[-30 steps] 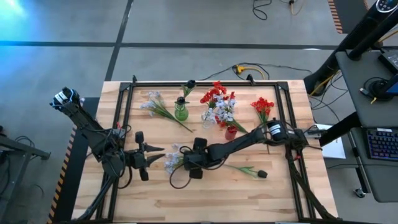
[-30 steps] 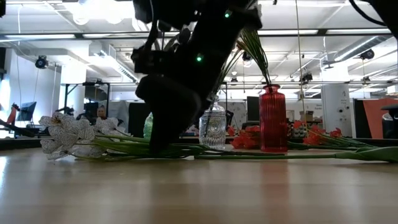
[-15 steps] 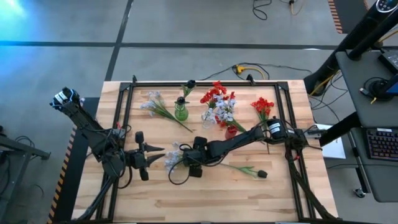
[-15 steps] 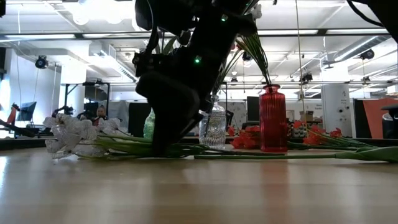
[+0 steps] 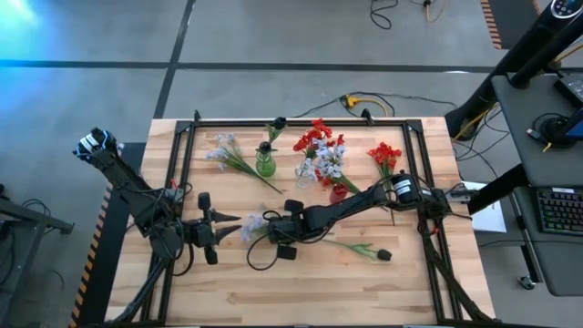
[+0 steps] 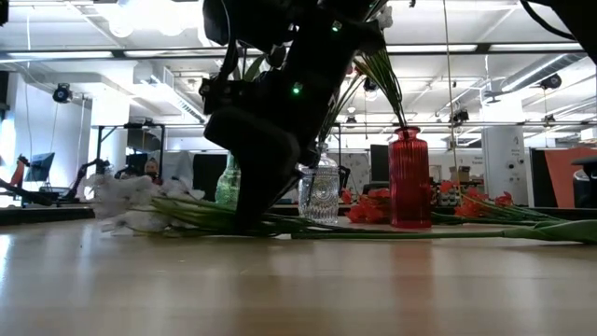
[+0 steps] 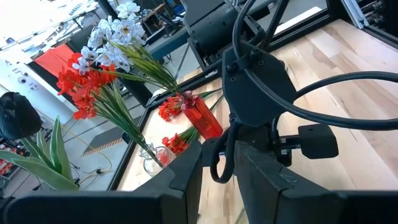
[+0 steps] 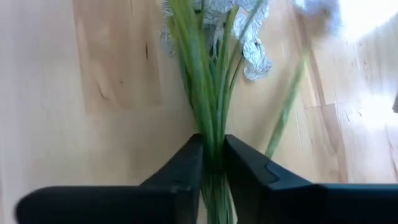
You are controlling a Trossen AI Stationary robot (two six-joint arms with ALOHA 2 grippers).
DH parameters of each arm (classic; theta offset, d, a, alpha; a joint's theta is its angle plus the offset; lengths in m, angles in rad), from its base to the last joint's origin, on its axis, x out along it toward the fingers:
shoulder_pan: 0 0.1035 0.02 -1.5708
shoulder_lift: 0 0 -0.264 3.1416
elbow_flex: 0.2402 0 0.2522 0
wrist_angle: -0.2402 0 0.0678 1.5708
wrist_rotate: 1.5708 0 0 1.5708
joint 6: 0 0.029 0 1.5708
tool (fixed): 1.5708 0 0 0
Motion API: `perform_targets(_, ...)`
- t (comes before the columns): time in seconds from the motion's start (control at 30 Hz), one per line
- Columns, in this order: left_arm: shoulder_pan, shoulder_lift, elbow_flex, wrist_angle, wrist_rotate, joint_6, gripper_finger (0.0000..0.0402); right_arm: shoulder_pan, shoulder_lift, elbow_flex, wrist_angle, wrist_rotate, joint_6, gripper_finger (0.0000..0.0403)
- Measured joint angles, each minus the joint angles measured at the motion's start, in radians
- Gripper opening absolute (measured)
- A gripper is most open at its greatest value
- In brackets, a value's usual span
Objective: Sort flowers into vase by color
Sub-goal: Put the bottom white flowers into the red vase
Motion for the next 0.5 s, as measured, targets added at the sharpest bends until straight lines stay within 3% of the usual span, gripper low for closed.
perform_targets(0.17, 0.000, 0.000, 0.000, 0.000, 0.000, 0.000, 0.0077, 0.002, -0.004, 0.016, -0.013, 0.000, -0.023, 0.0017)
perform_targets(0.5, 0.000, 0.000, 0.000, 0.001, -0.001, 0.009, 0.0077, 0.035, -0.062, 0.050, -0.025, 0.023, -0.061, 0.0015)
